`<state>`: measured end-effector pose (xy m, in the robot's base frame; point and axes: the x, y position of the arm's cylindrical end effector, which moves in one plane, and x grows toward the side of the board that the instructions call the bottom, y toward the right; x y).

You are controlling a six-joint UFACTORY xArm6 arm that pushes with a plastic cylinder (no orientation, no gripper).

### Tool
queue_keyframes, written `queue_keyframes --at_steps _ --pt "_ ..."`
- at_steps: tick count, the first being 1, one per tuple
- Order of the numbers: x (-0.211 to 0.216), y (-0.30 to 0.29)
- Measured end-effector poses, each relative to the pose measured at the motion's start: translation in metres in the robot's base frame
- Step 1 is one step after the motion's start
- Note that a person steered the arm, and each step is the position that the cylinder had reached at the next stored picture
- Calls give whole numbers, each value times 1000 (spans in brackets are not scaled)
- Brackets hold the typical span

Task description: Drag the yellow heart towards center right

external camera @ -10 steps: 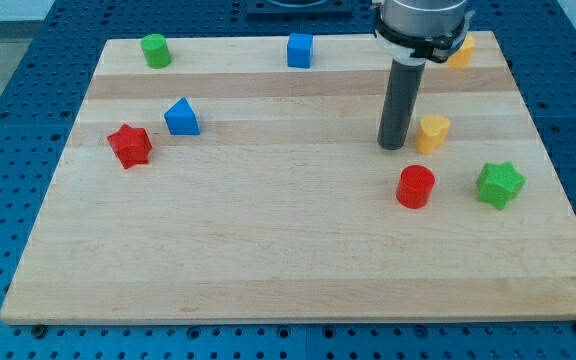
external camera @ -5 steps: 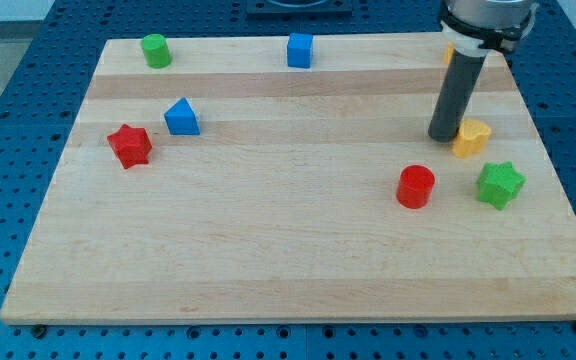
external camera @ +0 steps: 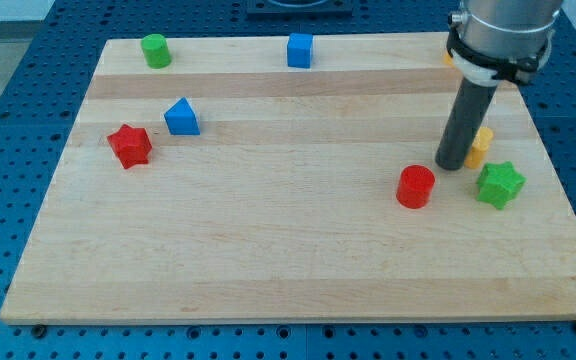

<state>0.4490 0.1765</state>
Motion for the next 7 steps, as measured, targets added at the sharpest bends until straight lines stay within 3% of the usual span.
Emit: queue_keyframes --at_steps 7 --pt "-17 11"
